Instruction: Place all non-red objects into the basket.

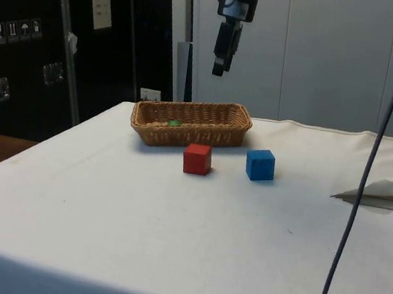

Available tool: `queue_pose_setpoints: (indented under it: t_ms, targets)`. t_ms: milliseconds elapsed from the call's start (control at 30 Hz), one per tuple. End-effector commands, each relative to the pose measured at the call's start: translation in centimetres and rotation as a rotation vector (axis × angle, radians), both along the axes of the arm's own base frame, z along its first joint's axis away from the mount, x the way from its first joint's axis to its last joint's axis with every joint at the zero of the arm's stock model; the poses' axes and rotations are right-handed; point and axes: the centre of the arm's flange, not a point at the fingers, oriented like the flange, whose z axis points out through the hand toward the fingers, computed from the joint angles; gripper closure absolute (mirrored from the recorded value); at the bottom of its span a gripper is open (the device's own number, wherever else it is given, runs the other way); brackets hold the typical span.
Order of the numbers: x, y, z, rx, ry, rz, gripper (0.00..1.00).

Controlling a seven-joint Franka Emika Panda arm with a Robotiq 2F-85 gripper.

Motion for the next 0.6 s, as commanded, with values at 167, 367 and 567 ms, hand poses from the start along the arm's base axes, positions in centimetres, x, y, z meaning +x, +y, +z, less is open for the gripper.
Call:
queue_pose_setpoints:
  t_ms: [167, 367, 567]
  targets:
    - [-1.5, 1.2, -0.6, 0.001, 0.007, 0.025, 0.00]
    - [-2.8, 2.0, -1.2, -0.009, 0.016, 0.048, 0.00]
    - [-3.9, 2.7, -2.0, -0.027, 0.023, 0.061, 0.00]
